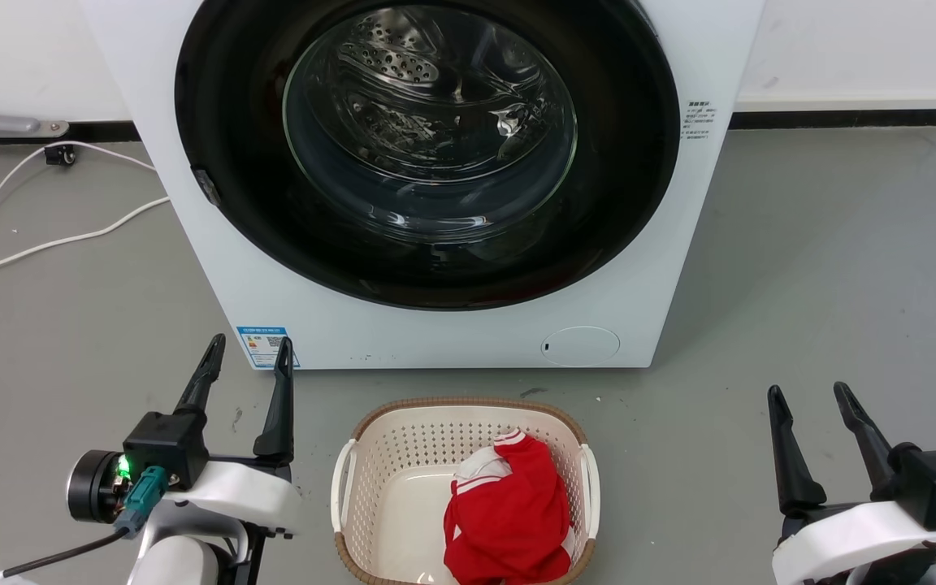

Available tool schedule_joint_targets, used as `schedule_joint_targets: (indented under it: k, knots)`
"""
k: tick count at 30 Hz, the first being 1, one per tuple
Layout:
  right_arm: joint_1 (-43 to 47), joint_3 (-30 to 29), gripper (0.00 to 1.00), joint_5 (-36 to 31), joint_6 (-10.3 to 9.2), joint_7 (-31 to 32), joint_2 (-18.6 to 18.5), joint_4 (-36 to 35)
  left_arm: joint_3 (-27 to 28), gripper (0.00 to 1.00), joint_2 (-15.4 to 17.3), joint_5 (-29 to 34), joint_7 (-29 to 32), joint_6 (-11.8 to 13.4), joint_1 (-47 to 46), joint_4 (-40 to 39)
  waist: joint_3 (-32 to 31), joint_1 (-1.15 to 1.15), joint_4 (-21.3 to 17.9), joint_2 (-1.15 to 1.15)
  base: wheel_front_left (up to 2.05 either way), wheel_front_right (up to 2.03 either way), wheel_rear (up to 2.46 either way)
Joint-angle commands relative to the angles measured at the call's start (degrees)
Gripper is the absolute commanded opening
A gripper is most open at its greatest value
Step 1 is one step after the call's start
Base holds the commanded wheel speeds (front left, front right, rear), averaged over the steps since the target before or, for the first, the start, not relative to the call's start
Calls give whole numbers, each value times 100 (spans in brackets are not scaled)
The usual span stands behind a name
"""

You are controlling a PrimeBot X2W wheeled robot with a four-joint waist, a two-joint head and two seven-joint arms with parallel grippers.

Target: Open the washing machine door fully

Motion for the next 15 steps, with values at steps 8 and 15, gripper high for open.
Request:
schedule_joint_targets:
  k: [8, 15]
  knots:
    - [57, -4, 100, -279, -2, -128, 24, -49, 14, 100, -10, 284, -108, 12, -7, 45, 0, 0, -12, 0, 0, 0, 0]
    - [76, -2, 100, -492, -2, -197, 29, -31, 42, 100, -50, 461, -176, -5, -16, 129, -13, 0, -10, 0, 0, 0, 0]
